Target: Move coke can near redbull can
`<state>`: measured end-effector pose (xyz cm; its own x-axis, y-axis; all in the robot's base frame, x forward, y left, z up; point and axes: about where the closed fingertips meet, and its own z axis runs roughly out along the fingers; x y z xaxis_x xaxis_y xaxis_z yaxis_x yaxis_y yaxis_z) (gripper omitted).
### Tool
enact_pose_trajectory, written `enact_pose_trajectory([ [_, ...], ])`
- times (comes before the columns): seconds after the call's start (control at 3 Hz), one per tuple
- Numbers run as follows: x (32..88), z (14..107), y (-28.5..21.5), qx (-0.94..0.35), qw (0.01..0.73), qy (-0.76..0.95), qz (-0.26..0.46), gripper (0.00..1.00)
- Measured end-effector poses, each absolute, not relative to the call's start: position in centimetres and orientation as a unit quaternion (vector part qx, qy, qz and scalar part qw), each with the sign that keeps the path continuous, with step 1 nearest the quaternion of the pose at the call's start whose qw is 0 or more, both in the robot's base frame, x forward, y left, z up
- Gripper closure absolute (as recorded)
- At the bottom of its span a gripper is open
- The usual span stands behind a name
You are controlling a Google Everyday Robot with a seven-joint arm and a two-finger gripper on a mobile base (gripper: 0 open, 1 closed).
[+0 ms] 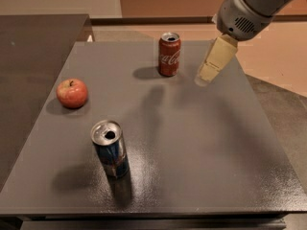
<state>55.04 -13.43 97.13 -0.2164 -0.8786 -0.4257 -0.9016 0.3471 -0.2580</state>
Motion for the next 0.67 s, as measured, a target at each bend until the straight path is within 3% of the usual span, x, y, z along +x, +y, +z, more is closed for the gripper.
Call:
enact_pose_trajectory([
  [0.67, 62.2, 95.7, -9.9, -0.515, 0.305, 0.799, 0.064, 0.0],
])
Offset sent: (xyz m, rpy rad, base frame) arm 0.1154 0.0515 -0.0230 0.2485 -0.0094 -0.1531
